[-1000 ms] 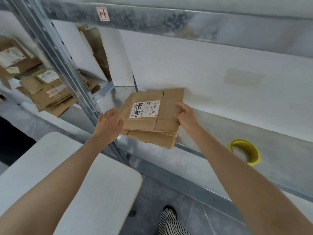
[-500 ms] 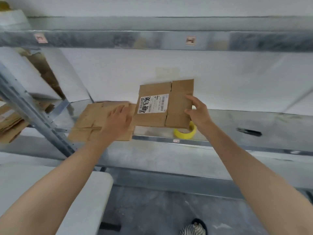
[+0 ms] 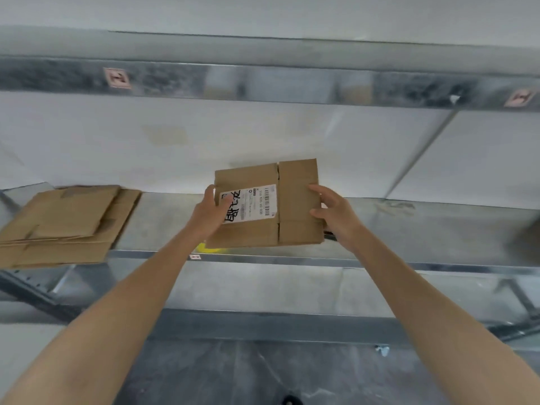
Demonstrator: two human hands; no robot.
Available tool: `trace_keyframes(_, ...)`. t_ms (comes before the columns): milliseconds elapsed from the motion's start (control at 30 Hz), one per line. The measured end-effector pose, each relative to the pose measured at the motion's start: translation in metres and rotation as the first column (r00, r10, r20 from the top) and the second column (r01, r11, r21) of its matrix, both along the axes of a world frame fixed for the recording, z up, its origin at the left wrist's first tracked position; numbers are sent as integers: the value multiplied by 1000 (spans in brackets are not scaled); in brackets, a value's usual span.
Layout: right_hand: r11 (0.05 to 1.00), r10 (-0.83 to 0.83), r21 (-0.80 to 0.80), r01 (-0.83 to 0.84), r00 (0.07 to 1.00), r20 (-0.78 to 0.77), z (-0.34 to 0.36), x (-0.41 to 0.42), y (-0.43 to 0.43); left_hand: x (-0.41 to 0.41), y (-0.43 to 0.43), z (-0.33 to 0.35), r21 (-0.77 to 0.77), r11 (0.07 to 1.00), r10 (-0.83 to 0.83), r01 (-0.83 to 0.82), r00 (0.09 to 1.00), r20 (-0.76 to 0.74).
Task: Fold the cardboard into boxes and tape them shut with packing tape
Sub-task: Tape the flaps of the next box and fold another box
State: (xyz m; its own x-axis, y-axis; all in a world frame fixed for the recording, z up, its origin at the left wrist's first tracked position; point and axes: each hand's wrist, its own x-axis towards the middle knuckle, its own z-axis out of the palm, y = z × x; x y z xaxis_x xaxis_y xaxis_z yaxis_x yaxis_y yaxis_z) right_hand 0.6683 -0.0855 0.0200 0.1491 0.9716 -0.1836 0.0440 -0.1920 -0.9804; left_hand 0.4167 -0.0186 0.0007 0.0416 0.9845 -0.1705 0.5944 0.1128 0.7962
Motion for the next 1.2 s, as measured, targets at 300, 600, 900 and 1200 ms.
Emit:
trace_keyframes(300, 999, 46, -14, -44, 973, 225, -14, 15, 1, 57, -10, -2, 32, 971, 221, -238, 940, 259)
trace_keyframes(600, 989, 107, 72, -127, 968, 229, -12, -9, 8, 56, -25, -3, 231, 951, 124, -204, 940, 318)
trace_keyframes(900, 977, 135, 114, -178, 940, 313, -38, -22, 8, 31, -38, -26, 272, 959, 9, -79, 968, 251)
trace_keyframes(1200, 989, -23, 148, -28, 941, 337, -40, -35, 22, 25, -15, -24, 260, 955, 99, -143, 980, 175)
